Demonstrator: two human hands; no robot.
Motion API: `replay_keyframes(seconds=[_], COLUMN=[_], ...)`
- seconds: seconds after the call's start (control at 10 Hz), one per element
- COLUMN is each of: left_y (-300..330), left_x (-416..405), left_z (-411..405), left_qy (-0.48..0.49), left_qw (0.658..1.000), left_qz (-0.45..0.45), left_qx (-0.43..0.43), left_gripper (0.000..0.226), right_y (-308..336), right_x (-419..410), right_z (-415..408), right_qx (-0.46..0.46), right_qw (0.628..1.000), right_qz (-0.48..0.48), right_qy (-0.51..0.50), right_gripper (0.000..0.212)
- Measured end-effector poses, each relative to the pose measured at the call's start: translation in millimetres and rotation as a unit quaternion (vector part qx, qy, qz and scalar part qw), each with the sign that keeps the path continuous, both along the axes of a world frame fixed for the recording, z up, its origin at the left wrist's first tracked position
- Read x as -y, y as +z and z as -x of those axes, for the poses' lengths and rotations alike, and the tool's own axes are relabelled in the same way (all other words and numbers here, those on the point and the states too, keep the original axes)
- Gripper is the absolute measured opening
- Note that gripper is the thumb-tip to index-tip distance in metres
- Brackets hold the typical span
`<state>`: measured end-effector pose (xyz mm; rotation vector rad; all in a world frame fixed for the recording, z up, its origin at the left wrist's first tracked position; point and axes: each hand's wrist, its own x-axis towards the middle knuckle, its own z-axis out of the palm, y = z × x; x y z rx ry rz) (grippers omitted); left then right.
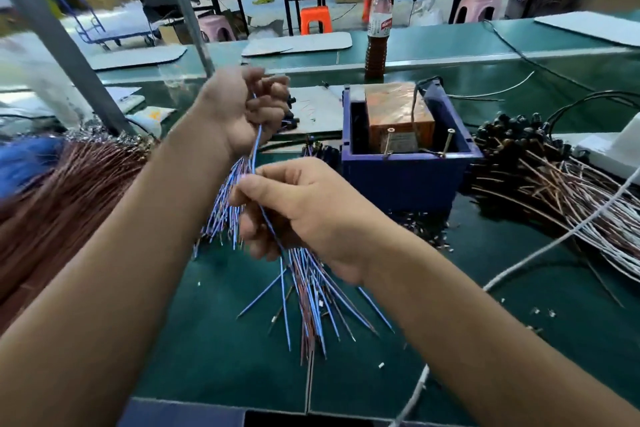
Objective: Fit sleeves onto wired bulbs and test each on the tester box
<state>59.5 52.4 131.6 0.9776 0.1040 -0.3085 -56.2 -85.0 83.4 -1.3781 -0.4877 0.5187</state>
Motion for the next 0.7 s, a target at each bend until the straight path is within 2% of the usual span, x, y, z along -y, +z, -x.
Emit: replay_keyframes(seconds=[0.1, 0.2, 0.3, 0.4, 0.5, 0.6, 0.7], left_y=[-23, -56, -91, -111, -123, -128, -139], left_x=[11, 23, 29, 36, 41, 40, 41], left_z=[-26, -45, -58, -67, -76, -77, -70], left_qy=[0.015, 0.043, 0.038, 0.083, 0.123, 0.143, 0.182], left_qw=[0.988, 0.928, 0.814, 0.699, 0.677, 0.672, 0.671], left_qz=[-0.149, -0.371, -0.575, -0.701, -0.71, -0.708, -0.695], left_qx=[-0.023, -0.008, 0.069, 0.115, 0.146, 0.163, 0.186], left_gripper=[0.052, 0.054, 0.059, 0.057, 0.048, 0.045, 0.048], right_y=[-21, -43, -52, -58, -68, -77, -80], right_x=[-5, -3, -2, 2, 7, 9, 14], right_z=[-1, 0, 2, -6, -15, -17, -21], right_qx=[0.037, 0.082, 0.124, 0.211, 0.274, 0.283, 0.291], right_qw=[0.992, 0.965, 0.943, 0.888, 0.824, 0.805, 0.81], right_qz=[0.123, 0.249, 0.307, 0.409, 0.494, 0.517, 0.495], right_qy=[-0.02, 0.019, 0.047, 0.002, -0.043, -0.07, -0.12], right_gripper=[0.036, 0.041, 0.042, 0.045, 0.047, 0.05, 0.056])
